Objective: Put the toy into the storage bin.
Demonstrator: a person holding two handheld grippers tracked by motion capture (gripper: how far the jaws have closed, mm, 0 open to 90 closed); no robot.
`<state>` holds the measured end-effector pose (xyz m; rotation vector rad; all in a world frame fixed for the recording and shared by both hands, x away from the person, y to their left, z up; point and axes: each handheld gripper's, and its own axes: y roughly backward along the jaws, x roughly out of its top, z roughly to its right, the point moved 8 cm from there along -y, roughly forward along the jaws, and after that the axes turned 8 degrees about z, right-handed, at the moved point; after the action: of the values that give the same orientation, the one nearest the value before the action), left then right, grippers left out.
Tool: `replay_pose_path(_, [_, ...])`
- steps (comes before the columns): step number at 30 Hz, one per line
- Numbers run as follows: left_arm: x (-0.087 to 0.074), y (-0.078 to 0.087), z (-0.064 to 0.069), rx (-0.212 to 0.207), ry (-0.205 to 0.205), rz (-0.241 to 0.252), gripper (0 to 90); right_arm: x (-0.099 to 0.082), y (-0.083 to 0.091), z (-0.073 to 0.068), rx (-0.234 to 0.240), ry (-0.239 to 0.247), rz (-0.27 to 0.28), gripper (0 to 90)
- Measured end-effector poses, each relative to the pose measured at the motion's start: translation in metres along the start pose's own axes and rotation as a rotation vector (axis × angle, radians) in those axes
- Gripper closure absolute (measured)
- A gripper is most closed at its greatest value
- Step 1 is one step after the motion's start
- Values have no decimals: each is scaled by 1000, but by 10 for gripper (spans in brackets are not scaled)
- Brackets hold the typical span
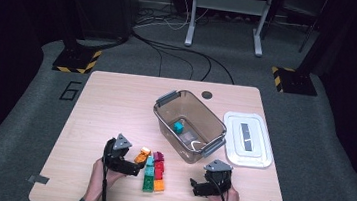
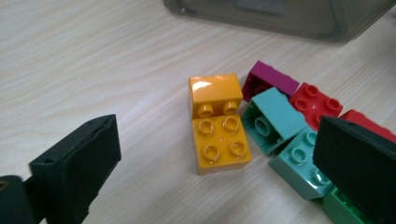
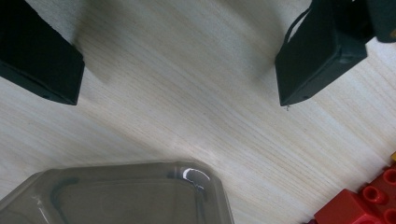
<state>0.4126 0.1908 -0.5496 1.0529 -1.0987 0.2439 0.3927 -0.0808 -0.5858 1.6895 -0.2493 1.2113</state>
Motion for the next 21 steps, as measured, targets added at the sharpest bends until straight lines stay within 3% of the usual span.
replay_pose_path(8, [-12, -5, 1, -19, 11, 0, 178, 0, 0, 0, 0, -1, 0, 3])
replay_pose_path(10, [-13, -5, 2, -20, 7, 2, 287, 0, 0, 0, 0, -1, 0, 4])
replay_pose_path(21, [-18, -13, 1, -43, 29, -21, 471, 0, 0, 0, 1, -1, 1, 5])
